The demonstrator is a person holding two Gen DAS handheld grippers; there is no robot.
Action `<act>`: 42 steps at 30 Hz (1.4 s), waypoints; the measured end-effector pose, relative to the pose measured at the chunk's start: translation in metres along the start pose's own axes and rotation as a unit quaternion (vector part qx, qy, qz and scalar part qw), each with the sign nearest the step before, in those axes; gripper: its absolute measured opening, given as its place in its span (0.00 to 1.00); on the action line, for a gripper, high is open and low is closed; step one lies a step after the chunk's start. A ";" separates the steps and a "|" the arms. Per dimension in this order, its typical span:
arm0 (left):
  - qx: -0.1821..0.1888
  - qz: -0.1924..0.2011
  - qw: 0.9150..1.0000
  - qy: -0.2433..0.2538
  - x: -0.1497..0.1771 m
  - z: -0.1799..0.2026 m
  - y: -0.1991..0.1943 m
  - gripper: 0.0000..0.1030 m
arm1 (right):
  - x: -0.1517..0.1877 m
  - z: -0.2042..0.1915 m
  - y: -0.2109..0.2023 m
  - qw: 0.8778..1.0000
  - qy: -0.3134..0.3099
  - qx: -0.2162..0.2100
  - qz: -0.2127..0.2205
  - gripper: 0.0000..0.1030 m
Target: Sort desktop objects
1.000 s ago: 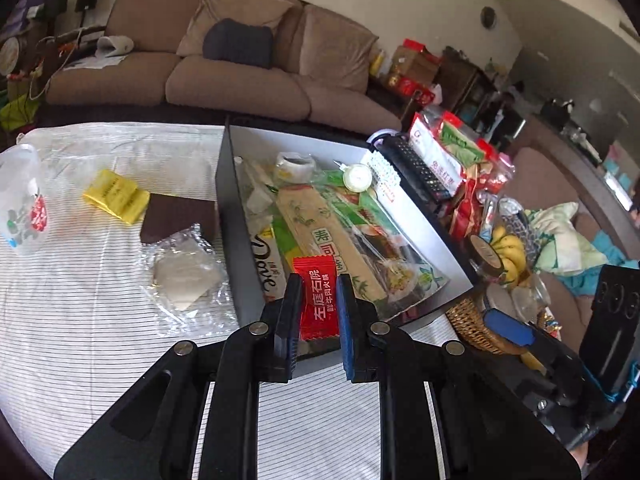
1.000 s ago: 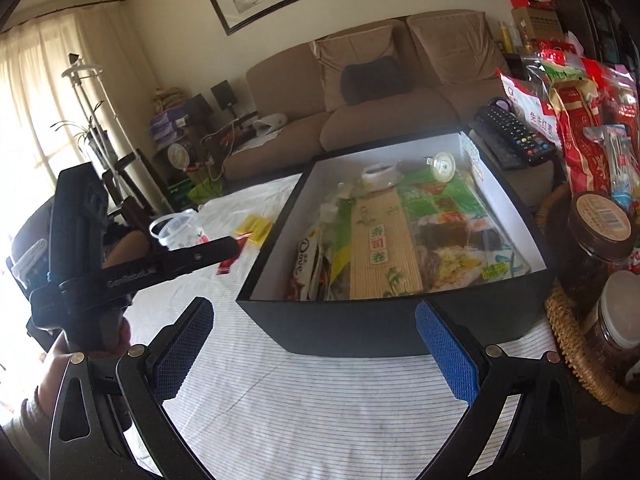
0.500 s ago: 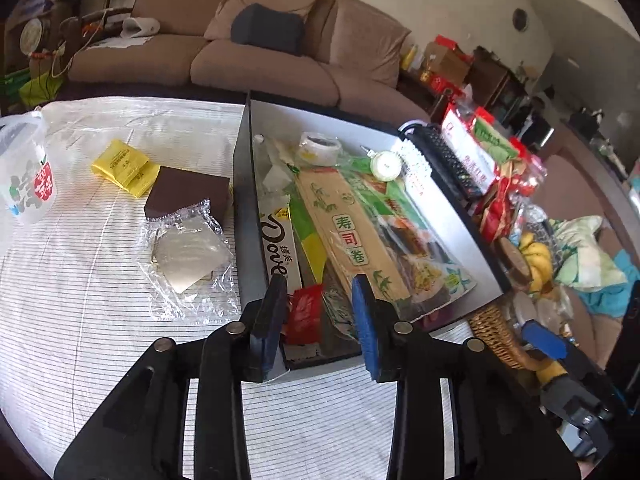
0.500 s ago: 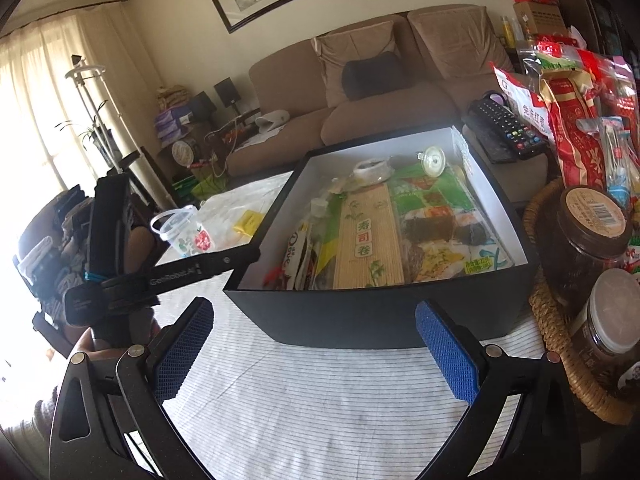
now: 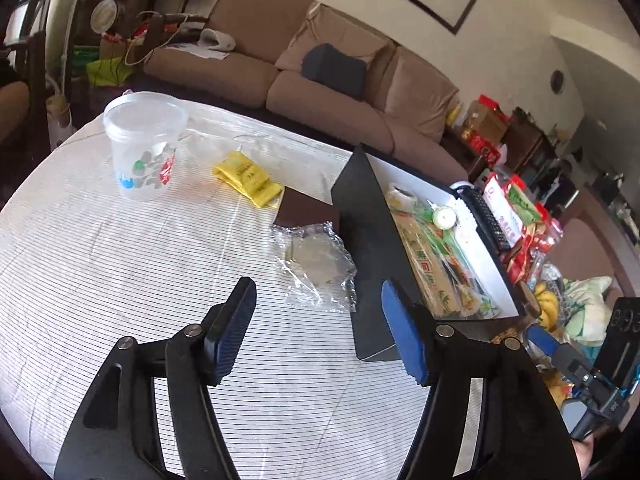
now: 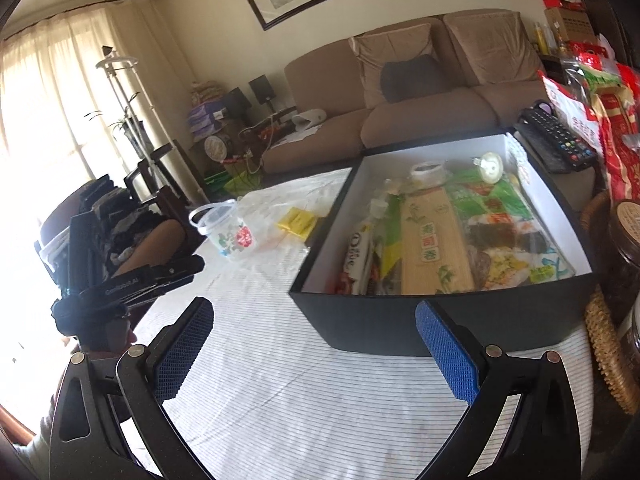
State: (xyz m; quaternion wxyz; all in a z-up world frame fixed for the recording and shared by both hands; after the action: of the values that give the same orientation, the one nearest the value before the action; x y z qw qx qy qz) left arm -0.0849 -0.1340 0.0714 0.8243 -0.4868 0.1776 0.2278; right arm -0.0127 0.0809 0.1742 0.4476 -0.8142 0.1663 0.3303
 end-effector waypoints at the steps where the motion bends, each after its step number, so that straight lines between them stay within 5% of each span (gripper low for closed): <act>1: 0.001 -0.007 1.000 -0.015 -0.001 -0.010 0.000 0.66 | 0.000 -0.010 0.005 1.000 -0.011 -0.002 -0.004 1.00; 5: 0.001 -0.022 0.998 -0.051 -0.008 -0.040 -0.010 0.66 | -0.002 -0.062 0.036 0.994 -0.105 0.028 -0.028 1.00; 10: -0.005 -0.002 0.997 -0.080 -0.017 -0.067 -0.040 0.69 | -0.017 -0.119 0.101 0.962 -0.241 0.106 -0.076 0.99; 14: 0.011 0.021 0.993 -0.120 -0.024 -0.096 -0.069 0.69 | -0.035 -0.132 0.164 0.957 -0.244 0.107 -0.113 0.80; 18: 0.014 0.049 0.986 -0.158 -0.031 -0.129 -0.094 0.70 | -0.041 -0.117 0.234 0.950 -0.224 0.153 -0.155 0.73; 22: 0.022 0.051 0.983 -0.173 -0.032 -0.146 -0.100 0.70 | -0.034 -0.081 0.289 0.912 -0.244 0.258 -0.203 0.45; 26: 0.031 0.044 0.984 -0.169 -0.033 -0.144 -0.095 0.70 | -0.018 -0.043 0.313 0.885 -0.239 0.313 -0.247 0.44; 30: 0.038 0.037 0.986 -0.159 -0.032 -0.134 -0.089 0.70 | -0.010 -0.037 0.321 0.849 -0.297 0.357 -0.252 0.43; 33: 0.047 0.029 0.986 -0.157 -0.029 -0.130 -0.084 0.70 | -0.010 -0.041 0.322 0.835 -0.330 0.361 -0.253 0.21; 35: 0.058 0.023 0.985 -0.161 -0.028 -0.129 -0.081 0.70 | -0.017 -0.043 0.315 0.848 -0.323 0.338 -0.250 0.10; 37: 0.073 0.018 0.982 -0.171 -0.027 -0.131 -0.077 0.70 | -0.028 -0.049 0.301 0.881 -0.285 0.289 -0.242 0.08; 40: 0.091 0.003 0.979 -0.180 -0.023 -0.129 -0.067 0.70 | -0.046 -0.060 0.274 0.942 -0.183 0.156 -0.232 0.06; 42: 0.089 -0.009 0.981 -0.174 -0.021 -0.125 -0.060 0.70 | -0.056 -0.075 0.251 0.971 -0.094 0.029 -0.219 0.06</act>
State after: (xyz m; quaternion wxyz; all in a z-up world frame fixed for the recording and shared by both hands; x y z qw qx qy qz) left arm -0.0784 -0.2743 0.0678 0.8847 -0.3660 0.0465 0.2851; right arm -0.1667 -0.1198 0.0854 0.5461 -0.7826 -0.0491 0.2948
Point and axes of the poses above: each gripper's, at about its wrist camera, not at the fingertips, and y roughly the way its jaws point, z to its right, x to its underside, the point moved 8 cm from there along y, roughly the way its jaws point, and after that the axes turned 10 degrees about -z, right-handed, at the moved point
